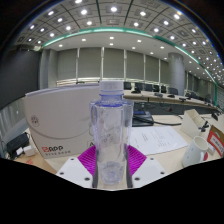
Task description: Pour water
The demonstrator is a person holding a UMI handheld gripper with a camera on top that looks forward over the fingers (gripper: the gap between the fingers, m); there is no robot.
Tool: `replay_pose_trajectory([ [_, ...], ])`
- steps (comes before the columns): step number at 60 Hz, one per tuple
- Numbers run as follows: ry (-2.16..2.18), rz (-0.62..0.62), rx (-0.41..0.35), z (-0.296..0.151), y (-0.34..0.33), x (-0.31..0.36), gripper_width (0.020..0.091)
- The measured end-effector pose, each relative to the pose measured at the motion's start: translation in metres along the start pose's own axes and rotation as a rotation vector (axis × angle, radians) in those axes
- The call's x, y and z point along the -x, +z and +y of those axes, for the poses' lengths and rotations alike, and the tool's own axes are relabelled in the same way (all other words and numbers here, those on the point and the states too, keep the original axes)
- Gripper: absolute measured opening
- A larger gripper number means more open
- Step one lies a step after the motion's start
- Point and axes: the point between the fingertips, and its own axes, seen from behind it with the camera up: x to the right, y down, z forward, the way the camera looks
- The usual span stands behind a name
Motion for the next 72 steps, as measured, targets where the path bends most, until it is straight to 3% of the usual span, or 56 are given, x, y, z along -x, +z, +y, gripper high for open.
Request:
replay_pose_trajectory([
  [5, 0.006, -0.006, 0.004, 0.001, -0.003, -0.001, 0.0327],
  [23, 0.197, -0.078, -0.015, -0.033, -0.031, -0.024, 0.0326],
  [43, 1.079, -0.293, -0.029, -0.098, -0.052, -0.085, 0.0324],
  [56, 1.637, -0.427, -0.012, -0.101, -0.048, -0.120, 0.0322],
  [72, 1.952, -0.534, 0.009, -0.099, -0.056, -0.142, 0.0323],
])
